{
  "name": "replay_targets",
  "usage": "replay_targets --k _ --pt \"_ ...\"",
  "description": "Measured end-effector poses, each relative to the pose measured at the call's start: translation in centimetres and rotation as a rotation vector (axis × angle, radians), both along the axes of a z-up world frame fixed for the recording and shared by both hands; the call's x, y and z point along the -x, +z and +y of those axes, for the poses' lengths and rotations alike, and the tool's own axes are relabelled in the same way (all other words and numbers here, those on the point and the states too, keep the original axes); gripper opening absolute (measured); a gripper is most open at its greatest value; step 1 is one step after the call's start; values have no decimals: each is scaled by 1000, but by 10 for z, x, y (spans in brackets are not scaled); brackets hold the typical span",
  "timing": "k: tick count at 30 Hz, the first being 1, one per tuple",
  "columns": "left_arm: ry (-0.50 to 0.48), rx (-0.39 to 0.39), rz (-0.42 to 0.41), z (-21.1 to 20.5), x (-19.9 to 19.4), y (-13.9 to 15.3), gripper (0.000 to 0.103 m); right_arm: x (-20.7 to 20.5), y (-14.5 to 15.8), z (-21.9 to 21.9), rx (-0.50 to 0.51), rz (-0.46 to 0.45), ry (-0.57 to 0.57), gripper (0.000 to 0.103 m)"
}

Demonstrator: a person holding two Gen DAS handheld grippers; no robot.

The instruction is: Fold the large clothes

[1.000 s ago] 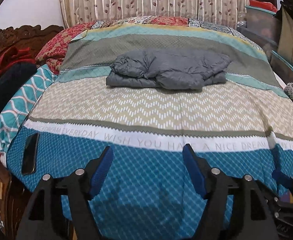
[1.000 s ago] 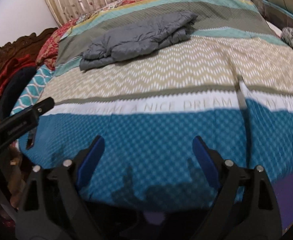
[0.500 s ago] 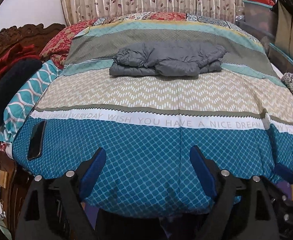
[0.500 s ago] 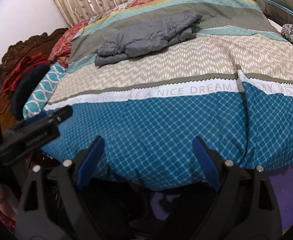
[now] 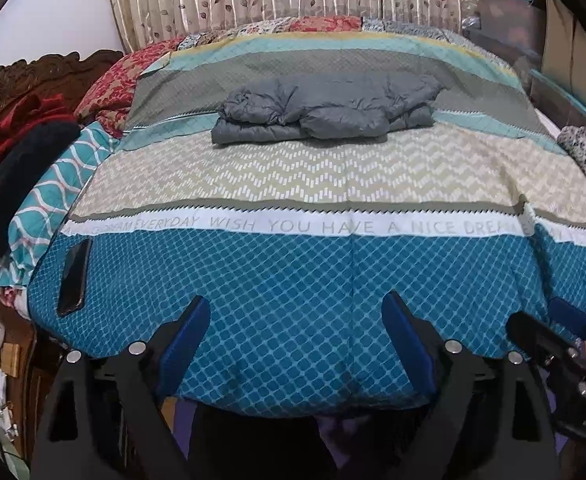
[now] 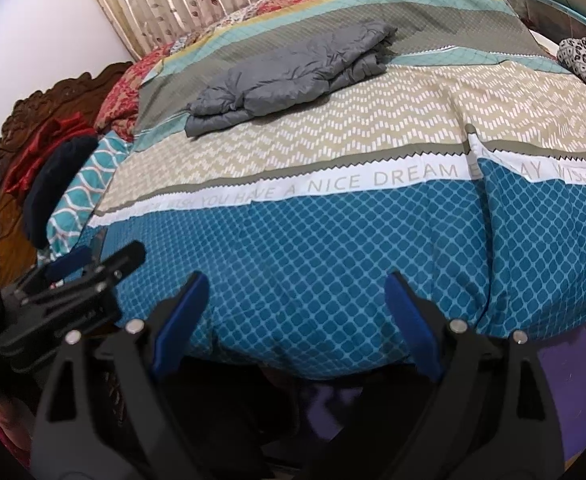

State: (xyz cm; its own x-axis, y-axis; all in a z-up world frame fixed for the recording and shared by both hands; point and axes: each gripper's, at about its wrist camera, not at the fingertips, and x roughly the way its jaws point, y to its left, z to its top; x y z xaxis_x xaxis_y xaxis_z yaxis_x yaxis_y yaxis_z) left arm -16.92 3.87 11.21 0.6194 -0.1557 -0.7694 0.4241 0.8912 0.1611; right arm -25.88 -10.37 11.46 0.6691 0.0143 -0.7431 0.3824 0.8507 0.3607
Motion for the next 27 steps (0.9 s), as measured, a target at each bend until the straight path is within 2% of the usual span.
replay_targets --k 15,27 --pt "17 -2 -7 8 2 1 54 -2 0 0 12 0 1 86" --pt "51 -66 45 13 -2 -13 54 -2 -4 5 -2 7 0 86"
